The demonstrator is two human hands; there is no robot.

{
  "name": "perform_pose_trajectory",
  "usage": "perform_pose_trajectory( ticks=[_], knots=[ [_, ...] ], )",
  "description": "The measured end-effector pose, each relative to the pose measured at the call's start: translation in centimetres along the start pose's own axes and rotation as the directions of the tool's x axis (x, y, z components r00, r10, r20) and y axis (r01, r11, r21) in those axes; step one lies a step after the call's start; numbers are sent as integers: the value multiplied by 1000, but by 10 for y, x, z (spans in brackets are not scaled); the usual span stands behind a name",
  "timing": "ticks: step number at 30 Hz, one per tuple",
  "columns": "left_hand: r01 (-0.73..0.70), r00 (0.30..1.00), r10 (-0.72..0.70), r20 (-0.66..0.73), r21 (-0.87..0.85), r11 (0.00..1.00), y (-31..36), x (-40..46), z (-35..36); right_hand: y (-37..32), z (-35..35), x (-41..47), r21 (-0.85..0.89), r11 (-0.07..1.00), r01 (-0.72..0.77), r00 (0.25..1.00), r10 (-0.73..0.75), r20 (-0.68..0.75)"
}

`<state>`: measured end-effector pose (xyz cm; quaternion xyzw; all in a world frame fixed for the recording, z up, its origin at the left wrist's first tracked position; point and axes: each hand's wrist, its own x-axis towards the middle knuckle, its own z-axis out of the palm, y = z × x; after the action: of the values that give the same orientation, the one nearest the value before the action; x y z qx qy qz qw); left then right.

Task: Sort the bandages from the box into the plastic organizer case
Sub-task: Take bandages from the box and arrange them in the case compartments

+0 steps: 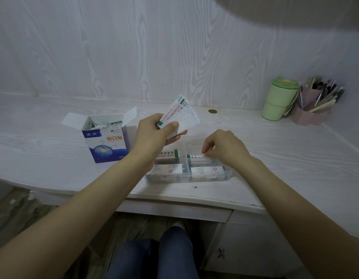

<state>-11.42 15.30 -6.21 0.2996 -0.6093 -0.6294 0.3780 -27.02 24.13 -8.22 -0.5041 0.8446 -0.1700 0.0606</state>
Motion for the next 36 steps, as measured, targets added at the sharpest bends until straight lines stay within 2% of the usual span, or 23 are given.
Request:
perform_pose_trajectory(
  ticks=[6, 9, 11, 12, 13, 14, 18, 21, 27, 31, 33, 36],
  knots=[
    [18, 1000, -18, 15, -4, 1000, 1, -1, 3, 3, 0, 4, 11, 996, 86, 995, -87, 51],
    [26, 1000, -26, 15, -21, 999, 1, -1, 2, 3, -8, 1, 246, 961, 126, 990, -106, -92],
    [30, 999, -30, 16, -31, 999, 0, 0, 1, -2, -21, -5, 561, 813, 155, 984, -77, -161],
    [37, 999, -37, 18, -27, 999, 0, 0, 1, -5, -27, -9, 701, 699, 139, 990, -72, -124],
    [44, 999, -43, 23, -22, 999, 0, 0, 1, -9, -31, -11, 782, 613, 113, 993, -86, -77],
    [48, 998, -47, 33, -22, 999, 0, -1, 2, -12, -33, -12, 814, 572, 104, 993, -104, -54],
    [57, 991, -44, 123, -107, 993, 2, -5, 5, -20, -30, -11, 820, 554, 144, 989, -45, -144],
    [67, 990, -48, 135, -144, 987, 5, -6, 6, -21, -29, -11, 825, 543, 154, 985, -15, -174],
    [77, 990, -77, 120, 1, 997, 4, -5, 1, -23, -27, -11, 827, 544, 145, 983, 15, -182],
    [64, 988, -59, 143, -28, 998, 6, -6, 2, -25, -28, -11, 849, 519, 102, 985, 69, -160],
    [66, 989, -60, 136, -38, 997, 6, -6, 1, -24, -27, -12, 874, 477, 91, 982, 101, -157],
    [82, 992, -83, 91, 15, 996, 4, -3, 1, -20, -26, -13, 933, 348, 95, 978, 145, -154]
  ],
)
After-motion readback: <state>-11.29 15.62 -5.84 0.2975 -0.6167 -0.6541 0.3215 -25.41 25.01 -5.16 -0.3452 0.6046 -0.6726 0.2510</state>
